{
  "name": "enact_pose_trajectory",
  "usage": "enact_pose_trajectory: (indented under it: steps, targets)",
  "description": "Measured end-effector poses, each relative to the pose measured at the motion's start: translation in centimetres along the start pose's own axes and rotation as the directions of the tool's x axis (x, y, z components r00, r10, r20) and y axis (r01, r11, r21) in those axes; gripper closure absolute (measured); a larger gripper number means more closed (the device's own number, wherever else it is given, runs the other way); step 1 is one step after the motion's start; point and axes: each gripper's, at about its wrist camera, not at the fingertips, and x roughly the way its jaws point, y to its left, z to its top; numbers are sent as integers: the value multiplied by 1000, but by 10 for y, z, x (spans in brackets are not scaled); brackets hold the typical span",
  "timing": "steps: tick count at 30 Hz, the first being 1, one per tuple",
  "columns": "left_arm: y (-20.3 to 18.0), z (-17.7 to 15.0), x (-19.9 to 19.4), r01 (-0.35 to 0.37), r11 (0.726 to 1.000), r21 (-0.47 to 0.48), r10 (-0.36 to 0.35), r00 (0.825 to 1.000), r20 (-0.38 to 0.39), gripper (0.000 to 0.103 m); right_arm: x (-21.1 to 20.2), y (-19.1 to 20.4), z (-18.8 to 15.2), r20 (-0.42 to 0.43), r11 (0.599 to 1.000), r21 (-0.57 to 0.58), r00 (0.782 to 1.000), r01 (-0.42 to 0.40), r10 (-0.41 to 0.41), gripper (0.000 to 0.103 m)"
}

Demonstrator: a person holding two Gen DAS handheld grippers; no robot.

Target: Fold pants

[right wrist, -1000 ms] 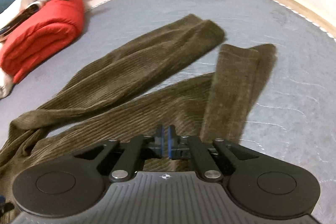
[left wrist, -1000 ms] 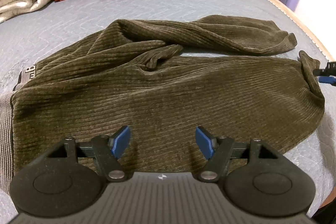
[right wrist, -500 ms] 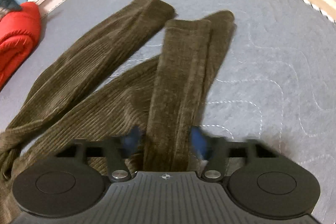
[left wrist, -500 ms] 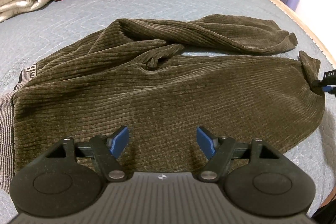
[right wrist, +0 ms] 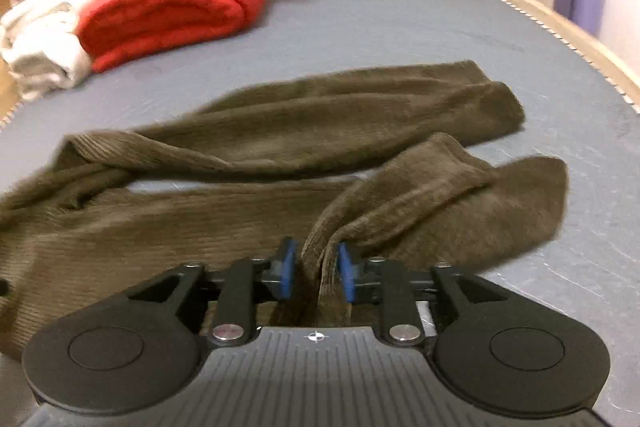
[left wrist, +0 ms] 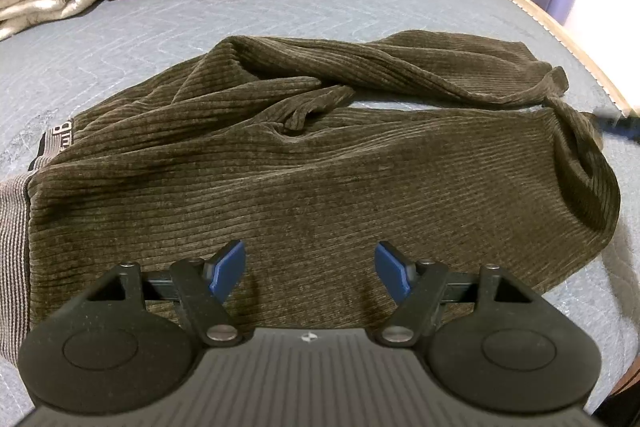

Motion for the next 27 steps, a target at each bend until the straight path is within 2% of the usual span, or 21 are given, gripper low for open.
enact_pose_trajectory:
  steps: [2,4,5,6,8,9,11,13,15,16,19,25,26,27]
  targets:
    - [-1,0,-1,1,1000,3,-1,1000,2,26,-20,-26,11,123,984,167,992,-53,33,57]
    - [0,0,0,0,1000,1,0,1000,1,26,-34,-60,16,218,936,345,976,-67,-11,54]
    - [0,0,0,-1,1000,1,1,1000,0,26,-36,-73,15,228,911,410,972,-50,-49,54]
    - [0,0,1,-2,1000,0,2,1000,-2,26,-36,-85,12,208,881,473,973,-7,-103,54]
    - [0,1,2,-2,1000,0,2,1000,-3,26,-27,-99,2,110,834,543,975,102,-191,53]
    - [0,1,2,-2,1000,0,2,1000,-3,26,-20,-108,-5,57,800,585,977,135,-207,52]
    - [-2,2,2,1,1000,3,-1,1000,-1,26,-8,-121,-17,10,752,650,988,112,-155,52]
    - [-3,2,2,1,1000,6,-1,1000,-1,26,-1,-124,-20,14,748,659,992,85,-125,52]
    - [-5,2,2,0,1000,9,1,1000,-1,26,1,-122,-15,64,776,629,991,54,-121,52]
    - [-6,2,3,-2,1000,11,2,1000,-2,26,4,-118,-11,91,791,612,991,23,-100,52]
    - [-6,1,3,-2,1000,12,2,1000,-3,26,22,-114,-4,114,793,607,993,-61,-11,52]
    - [-2,2,-1,-2,1000,-1,2,1000,3,25,53,-117,-6,37,768,641,999,4,-36,55]
    - [-1,2,-2,-2,1000,-4,2,1000,4,25,55,-119,-6,33,766,643,999,8,-39,67]
    - [1,3,-3,0,1000,-10,1,1000,5,25,61,-117,0,37,765,643,999,3,-35,87]
